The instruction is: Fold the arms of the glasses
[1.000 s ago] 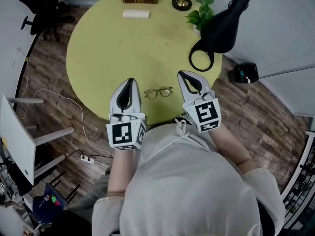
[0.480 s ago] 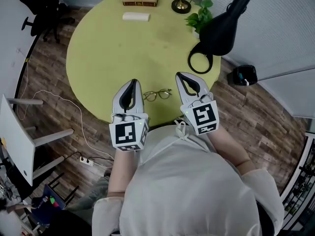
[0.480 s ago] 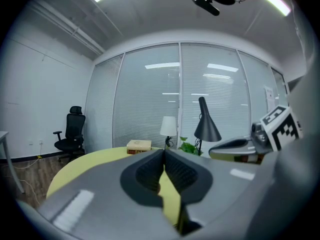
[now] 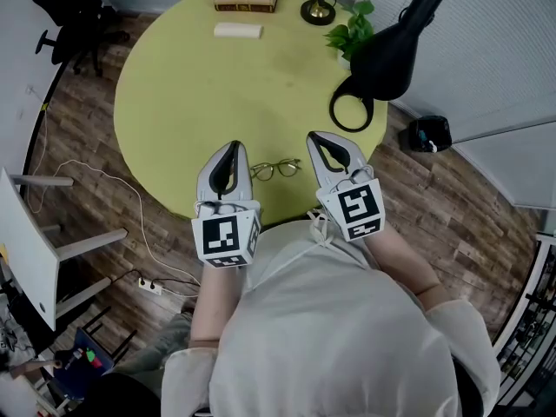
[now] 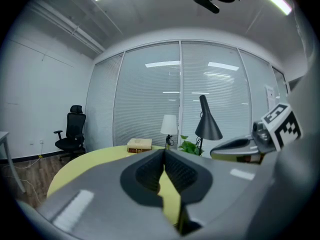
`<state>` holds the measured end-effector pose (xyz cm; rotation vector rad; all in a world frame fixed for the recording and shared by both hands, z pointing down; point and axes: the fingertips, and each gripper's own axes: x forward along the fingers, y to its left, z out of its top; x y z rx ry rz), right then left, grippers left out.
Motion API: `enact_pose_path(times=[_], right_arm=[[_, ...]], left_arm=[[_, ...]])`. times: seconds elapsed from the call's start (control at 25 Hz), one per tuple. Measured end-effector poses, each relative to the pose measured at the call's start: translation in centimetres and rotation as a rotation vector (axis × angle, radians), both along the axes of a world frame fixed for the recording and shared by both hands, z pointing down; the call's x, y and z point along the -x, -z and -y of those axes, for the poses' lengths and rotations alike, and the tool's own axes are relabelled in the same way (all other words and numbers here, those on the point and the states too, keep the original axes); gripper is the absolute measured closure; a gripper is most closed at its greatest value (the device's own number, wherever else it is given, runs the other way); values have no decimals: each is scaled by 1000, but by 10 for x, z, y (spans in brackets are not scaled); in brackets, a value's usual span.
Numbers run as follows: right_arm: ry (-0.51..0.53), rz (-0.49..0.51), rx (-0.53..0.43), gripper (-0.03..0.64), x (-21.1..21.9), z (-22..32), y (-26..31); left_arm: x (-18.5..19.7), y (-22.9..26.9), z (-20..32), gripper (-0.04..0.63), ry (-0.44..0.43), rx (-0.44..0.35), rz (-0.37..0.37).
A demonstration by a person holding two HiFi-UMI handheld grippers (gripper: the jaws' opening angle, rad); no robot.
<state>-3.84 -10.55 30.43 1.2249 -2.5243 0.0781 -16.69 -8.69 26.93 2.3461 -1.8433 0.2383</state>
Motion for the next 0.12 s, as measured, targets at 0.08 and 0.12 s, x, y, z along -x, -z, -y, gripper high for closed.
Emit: enact_pose_path(times=[0.08, 0.12], right_arm=[[1, -2, 13, 620, 0, 2, -4], [1, -3, 20, 620, 0, 3, -5]], left_arm=[[1, -3, 2, 589, 5, 8, -3], [2, -5, 3, 589, 7, 11, -4]])
